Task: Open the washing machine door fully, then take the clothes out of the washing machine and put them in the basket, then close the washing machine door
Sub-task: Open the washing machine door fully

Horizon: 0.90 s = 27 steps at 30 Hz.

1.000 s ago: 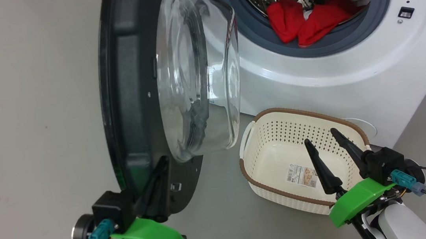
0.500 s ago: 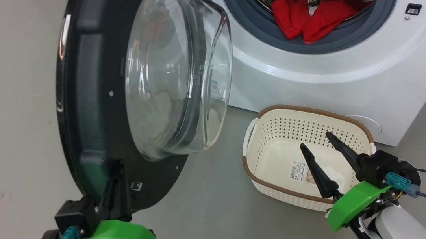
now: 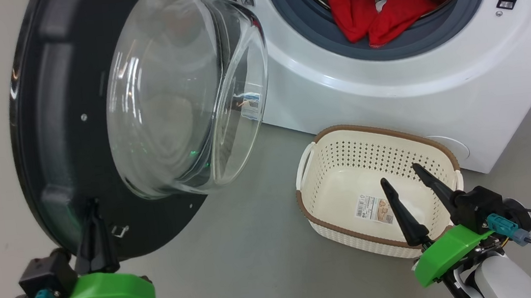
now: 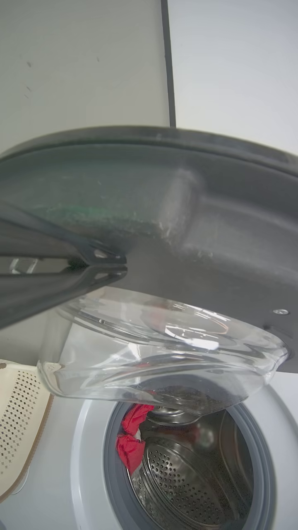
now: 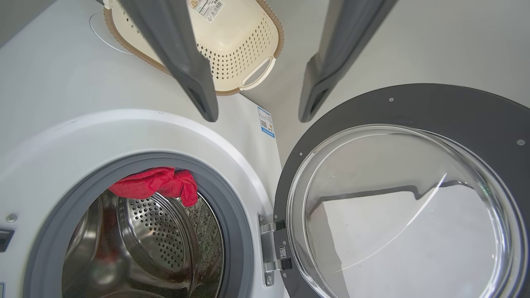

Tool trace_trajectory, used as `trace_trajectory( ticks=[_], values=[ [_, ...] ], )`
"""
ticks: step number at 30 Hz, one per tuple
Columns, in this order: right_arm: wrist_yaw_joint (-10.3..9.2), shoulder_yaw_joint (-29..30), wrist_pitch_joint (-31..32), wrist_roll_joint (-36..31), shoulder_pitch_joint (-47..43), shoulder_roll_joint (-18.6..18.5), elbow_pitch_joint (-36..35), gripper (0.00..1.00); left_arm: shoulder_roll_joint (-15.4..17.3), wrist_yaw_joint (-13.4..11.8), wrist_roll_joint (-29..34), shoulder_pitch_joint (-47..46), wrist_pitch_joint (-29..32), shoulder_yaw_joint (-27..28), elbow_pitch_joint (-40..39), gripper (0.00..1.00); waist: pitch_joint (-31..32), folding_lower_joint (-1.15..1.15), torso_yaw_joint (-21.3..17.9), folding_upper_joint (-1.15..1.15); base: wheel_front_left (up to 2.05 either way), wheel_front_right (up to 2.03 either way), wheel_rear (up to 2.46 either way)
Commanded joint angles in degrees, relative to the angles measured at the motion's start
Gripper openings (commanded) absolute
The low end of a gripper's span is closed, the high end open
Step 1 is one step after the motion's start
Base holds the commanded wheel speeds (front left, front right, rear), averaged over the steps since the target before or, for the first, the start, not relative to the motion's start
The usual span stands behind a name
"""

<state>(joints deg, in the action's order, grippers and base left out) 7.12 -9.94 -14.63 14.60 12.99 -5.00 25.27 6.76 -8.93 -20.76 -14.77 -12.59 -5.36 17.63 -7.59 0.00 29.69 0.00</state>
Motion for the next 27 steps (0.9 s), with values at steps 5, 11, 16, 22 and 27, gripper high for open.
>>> trace_trajectory(
  ticks=[5,11,16,22,27],
  values=[
    [0.36,-1.2,-0.4,-0.2,0.3,-0.1,-1.5,1.0,2.2,1.3,-1.7,-3.8,-1.8,4.7,2.9,0.0,-0.9,0.0,-0.3,0.0,0.0,0.0,0.0],
    [0.36,-1.6,-0.4,-0.7,0.7,-0.7,-1.6,1.0,2.2,2.3,-2.0,-6.5,-2.4,7.1,5.9,0.0,-2.2,0.0,-0.4,0.0,0.0,0.0,0.0],
    [0.36,-2.1,-0.4,-0.9,1.2,-1.6,-1.7,1.0,2.3,3.1,-1.2,-8.6,-2.4,10.3,6.8,0.0,-3.3,0.0,-0.5,0.0,0.0,0.0,0.0],
    [0.36,-2.5,-0.4,-1.1,1.7,-2.3,-1.6,1.0,1.8,4.2,0.1,-10.7,-2.4,13.8,8.7,0.0,-4.4,0.0,-0.7,0.0,0.0,0.0,0.0],
    [0.36,-3.0,-0.4,-1.1,2.0,-2.7,-1.5,1.0,1.8,4.9,0.9,-12.2,-2.4,16.2,10.5,0.0,-4.9,0.0,-0.9,0.0,0.0,0.0,0.0]
  ],
)
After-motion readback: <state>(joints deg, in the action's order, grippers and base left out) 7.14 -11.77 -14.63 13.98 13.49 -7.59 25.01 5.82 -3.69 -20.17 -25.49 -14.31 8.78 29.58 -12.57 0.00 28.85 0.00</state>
